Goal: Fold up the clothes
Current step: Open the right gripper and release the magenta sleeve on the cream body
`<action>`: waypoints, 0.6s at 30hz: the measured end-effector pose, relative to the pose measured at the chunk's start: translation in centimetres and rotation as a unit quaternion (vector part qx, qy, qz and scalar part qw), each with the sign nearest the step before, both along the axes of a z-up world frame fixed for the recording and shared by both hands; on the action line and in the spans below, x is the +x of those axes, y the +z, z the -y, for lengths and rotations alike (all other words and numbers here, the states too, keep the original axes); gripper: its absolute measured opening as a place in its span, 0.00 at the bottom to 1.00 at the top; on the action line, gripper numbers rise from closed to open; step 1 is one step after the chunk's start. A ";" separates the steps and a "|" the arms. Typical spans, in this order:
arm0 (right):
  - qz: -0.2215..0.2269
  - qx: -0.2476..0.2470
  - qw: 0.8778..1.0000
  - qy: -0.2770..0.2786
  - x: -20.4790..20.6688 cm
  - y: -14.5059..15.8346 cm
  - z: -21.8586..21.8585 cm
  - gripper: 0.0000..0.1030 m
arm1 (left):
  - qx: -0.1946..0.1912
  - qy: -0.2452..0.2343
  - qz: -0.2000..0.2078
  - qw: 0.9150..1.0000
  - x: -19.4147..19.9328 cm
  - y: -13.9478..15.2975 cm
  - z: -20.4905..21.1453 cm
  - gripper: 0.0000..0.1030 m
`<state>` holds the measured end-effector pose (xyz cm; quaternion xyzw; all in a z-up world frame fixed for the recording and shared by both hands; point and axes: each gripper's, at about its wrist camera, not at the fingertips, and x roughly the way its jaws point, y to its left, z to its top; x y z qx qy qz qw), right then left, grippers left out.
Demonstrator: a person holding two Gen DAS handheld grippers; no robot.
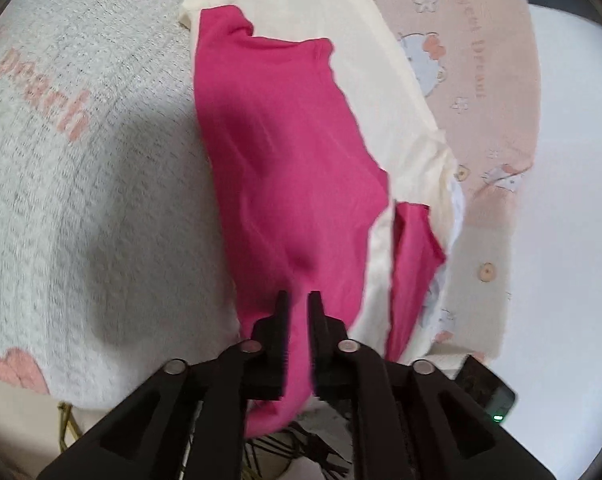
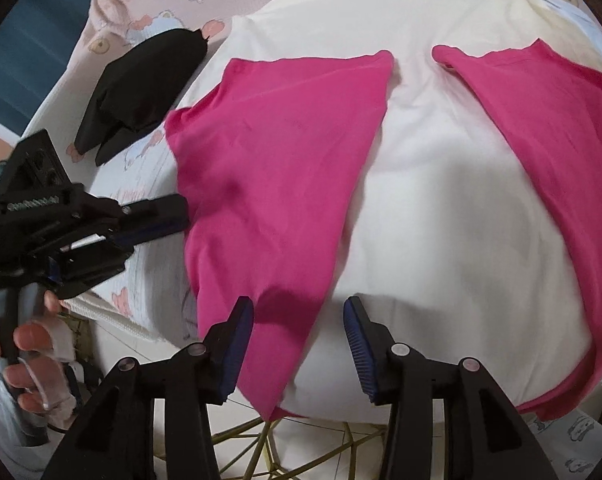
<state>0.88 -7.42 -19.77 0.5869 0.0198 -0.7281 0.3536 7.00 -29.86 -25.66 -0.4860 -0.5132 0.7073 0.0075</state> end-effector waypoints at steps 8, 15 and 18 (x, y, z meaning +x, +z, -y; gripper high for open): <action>-0.008 0.015 1.000 -0.018 -1.8 0.1 -0.3 0.45 | 0.006 0.009 -0.007 1.000 -0.5 -1.2 -0.5 0.32; 0.008 0.003 0.999 -0.042 -2.6 -0.1 -0.5 0.45 | -0.007 0.016 0.025 1.000 -1.6 -0.4 0.2 0.32; -0.001 0.011 0.999 -0.043 -2.7 0.1 -0.4 0.45 | -0.039 0.021 0.024 0.999 -1.6 1.1 1.3 0.32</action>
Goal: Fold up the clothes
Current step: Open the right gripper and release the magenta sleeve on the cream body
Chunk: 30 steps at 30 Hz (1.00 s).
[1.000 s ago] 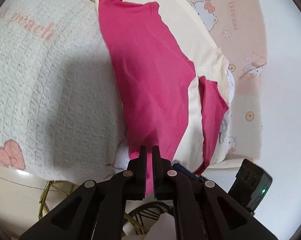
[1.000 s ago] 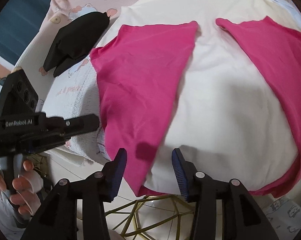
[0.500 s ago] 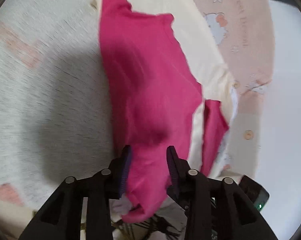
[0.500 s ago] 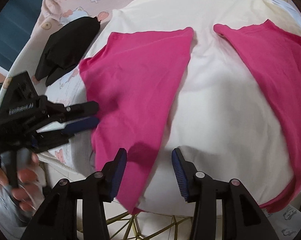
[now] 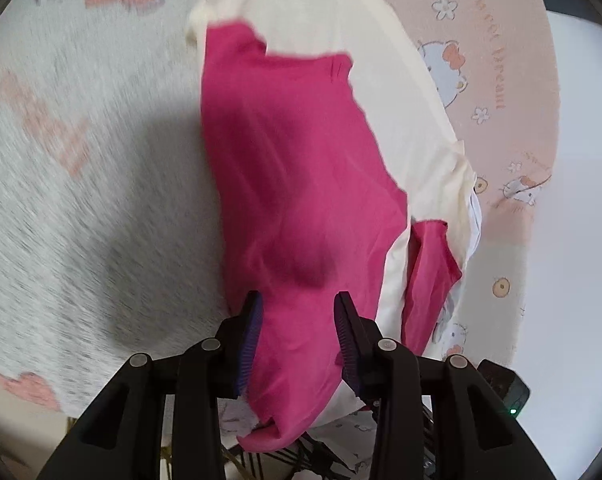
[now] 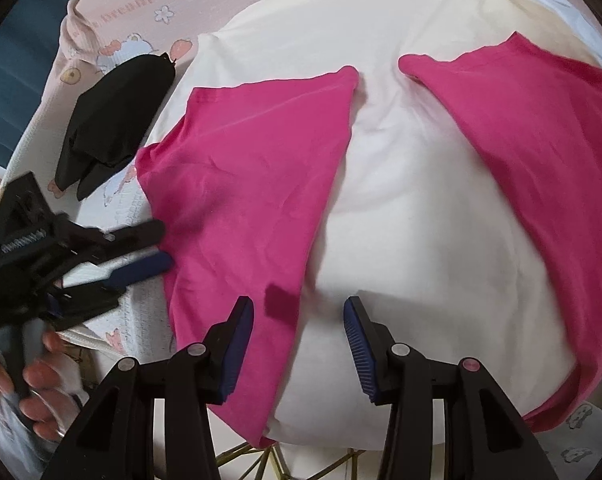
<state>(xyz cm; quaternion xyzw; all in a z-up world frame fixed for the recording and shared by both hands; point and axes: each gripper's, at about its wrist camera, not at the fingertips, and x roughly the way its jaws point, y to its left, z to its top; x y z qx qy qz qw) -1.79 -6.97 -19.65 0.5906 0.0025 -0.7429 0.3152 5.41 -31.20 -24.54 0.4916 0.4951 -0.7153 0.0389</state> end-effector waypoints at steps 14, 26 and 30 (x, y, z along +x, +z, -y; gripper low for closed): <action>0.016 -0.012 0.999 -0.035 -3.8 -0.6 0.8 0.45 | -0.029 0.089 0.017 0.995 -2.5 0.7 9.0 0.33; 0.011 -0.025 0.998 -0.049 -5.9 -0.7 2.2 0.56 | -0.066 0.059 0.119 0.989 -10.1 0.1 10.8 0.33; 0.014 -0.031 0.999 -0.041 -7.3 -0.8 2.7 0.56 | -0.091 0.044 0.162 0.982 -11.4 -1.4 9.9 0.33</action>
